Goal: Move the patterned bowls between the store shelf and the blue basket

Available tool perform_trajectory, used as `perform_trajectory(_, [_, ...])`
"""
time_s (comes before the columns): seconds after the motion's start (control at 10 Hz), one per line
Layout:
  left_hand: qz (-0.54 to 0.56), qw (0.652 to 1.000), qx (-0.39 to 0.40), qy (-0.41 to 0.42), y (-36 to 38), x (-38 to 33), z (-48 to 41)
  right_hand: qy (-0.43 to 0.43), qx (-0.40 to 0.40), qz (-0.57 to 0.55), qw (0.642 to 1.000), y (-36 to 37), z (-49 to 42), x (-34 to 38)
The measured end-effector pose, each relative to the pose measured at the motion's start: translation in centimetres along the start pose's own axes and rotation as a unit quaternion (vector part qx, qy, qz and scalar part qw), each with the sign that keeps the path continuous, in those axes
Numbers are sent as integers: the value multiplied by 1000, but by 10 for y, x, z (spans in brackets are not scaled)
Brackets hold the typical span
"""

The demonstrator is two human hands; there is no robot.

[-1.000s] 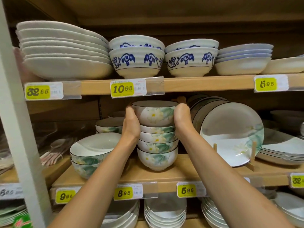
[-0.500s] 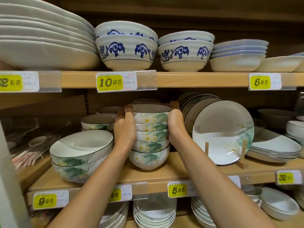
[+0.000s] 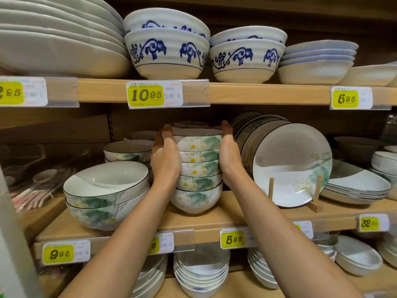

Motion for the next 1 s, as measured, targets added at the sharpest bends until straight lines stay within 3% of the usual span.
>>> perform_trajectory(0.6, [-15,999,46,11,-5,-4,6,13,-22,-49,998,1,5,2])
perform_trajectory(1.0, [1,991,90,101,-43,-8,52,-51,-57,-11,997,-13,45,18])
Point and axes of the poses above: each hand's wrist, its own z-axis away from the middle knuckle, its own y-axis out of the palm, x = y × z, the point moved 1 cm from there along -z, towards the middle knuckle, and after that the axes turned 15 degrees about -y, right-handed, at the moved point
